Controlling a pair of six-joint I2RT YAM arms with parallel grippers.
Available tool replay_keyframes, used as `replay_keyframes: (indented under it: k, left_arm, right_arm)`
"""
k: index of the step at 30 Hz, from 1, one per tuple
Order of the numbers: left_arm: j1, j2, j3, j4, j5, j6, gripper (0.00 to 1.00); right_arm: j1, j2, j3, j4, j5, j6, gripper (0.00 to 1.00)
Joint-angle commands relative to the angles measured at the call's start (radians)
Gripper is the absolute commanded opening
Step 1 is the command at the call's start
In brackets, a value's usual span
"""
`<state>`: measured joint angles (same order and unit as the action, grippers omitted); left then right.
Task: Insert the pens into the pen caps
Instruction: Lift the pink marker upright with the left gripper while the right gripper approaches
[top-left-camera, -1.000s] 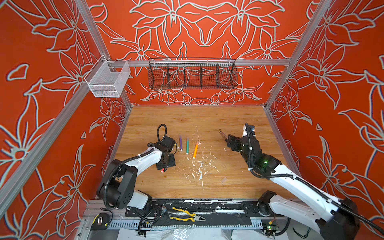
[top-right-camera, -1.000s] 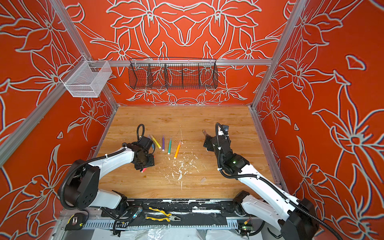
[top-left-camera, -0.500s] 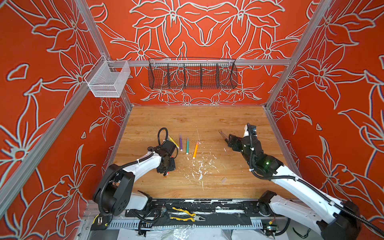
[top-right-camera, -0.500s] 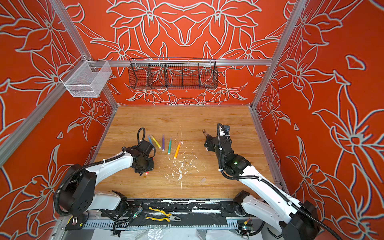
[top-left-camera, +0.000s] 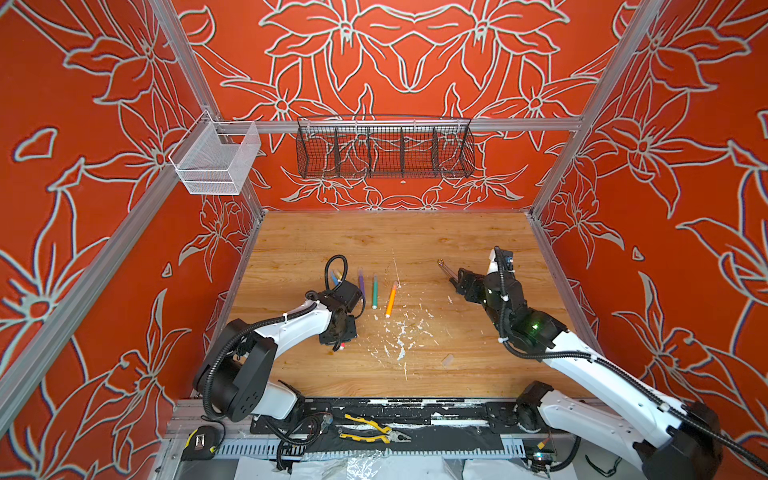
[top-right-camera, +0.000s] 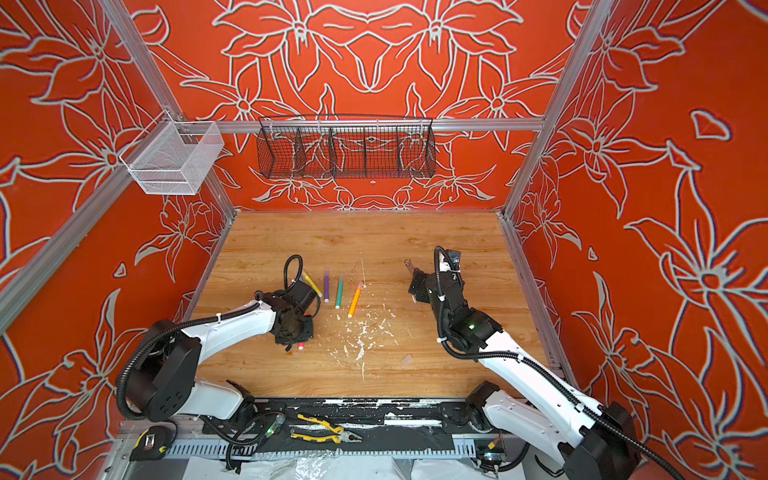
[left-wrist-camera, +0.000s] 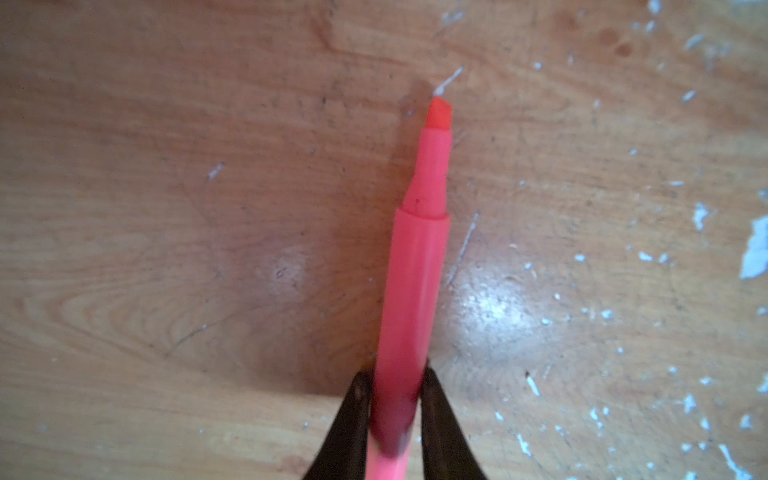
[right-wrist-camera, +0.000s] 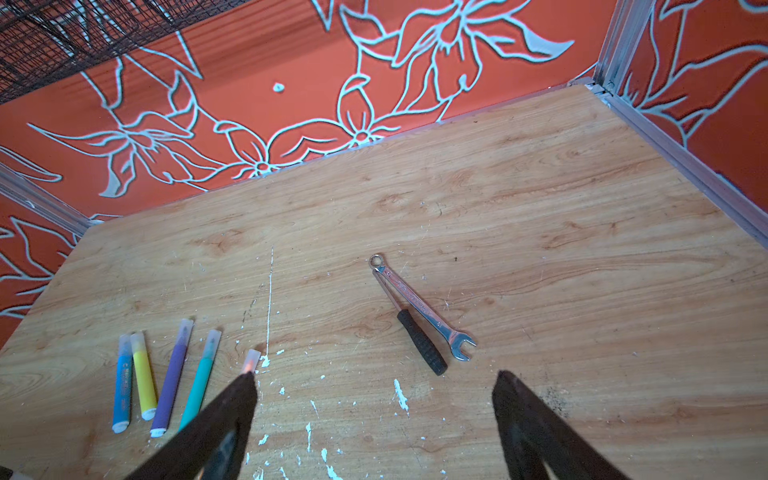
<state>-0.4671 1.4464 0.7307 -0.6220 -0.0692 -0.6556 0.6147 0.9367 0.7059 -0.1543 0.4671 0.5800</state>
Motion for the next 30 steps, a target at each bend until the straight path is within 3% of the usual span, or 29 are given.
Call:
replay_keyframes:
  k: [1,12,17,24,30]
  left_arm:
    - [-0.013,0.043,-0.019,-0.045,-0.012,-0.021,0.18]
    - [-0.024,0.066,0.003,-0.04,-0.004,-0.012,0.1]
    - [-0.027,-0.004,0.053,-0.058,0.003,0.016,0.05]
    - [-0.031,-0.143,0.267,-0.189,-0.076,0.091,0.04]
    - [-0.062,-0.095,0.528,-0.246,-0.203,0.157,0.02]
  right_arm:
    - [-0.009,-0.015,0.028,-0.022,0.006,0.007,0.91]
    - [-0.009,-0.015,0.026,-0.022,0.007,0.007,0.91]
    - [-0.01,-0.008,0.026,-0.017,0.002,0.006,0.89]
    - [-0.009,0.004,0.036,-0.009,-0.03,-0.015,0.85]
    - [-0.009,0.016,0.037,0.001,-0.045,-0.025,0.86]
